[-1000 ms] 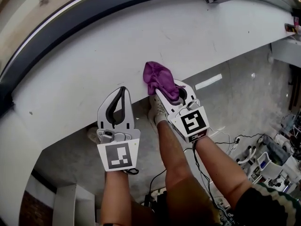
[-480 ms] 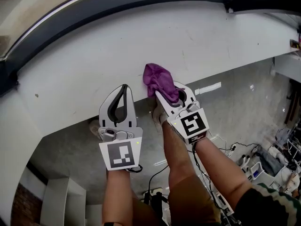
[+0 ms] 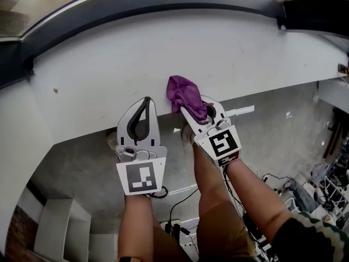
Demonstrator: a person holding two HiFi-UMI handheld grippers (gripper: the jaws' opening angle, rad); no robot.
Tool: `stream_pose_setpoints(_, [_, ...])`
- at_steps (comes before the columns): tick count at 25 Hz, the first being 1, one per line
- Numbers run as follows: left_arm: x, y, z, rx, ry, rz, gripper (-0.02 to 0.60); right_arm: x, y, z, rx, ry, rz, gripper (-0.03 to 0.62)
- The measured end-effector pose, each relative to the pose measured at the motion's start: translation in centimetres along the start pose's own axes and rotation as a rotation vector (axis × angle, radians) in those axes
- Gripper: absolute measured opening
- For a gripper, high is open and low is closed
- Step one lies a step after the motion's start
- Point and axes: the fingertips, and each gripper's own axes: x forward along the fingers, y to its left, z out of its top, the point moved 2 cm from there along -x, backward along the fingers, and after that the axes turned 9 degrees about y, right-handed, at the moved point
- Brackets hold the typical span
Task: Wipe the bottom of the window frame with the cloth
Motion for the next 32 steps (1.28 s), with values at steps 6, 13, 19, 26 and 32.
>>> stream_pose_setpoints(6, [-1.6,2.8,-0.4,-0.028,-0.017,0.039,0.003,1.7,3.2,1.3,-0.067,0.013,0.053,0.152])
stream_pose_setpoints(13, [-3.8,5.8,-1.4,-0.068,-0.028,0.088,0.003,3.4,6.1,2.7,-0.105,0.014,0.083,0.152])
stream_pose_setpoints(19, [-5.9,8.8,-2.8,-0.102,-0.027,0.126,0.003,4.9,8.9,4.2,-0.135,0.017,0.105,0.152])
stream_pose_setpoints(26, [-8.9,12.5,-3.4,-0.128,-0.039,0.167,0.003,6.6,12.8,6.1,-0.17,0.018,0.126,0.152])
stream_pose_setpoints(32, [-10.4,14.6,-4.0,-0.151,-0.046,0.203,0.003,7.9,15.4,6.8,-0.206,0.032,0.16,0.152])
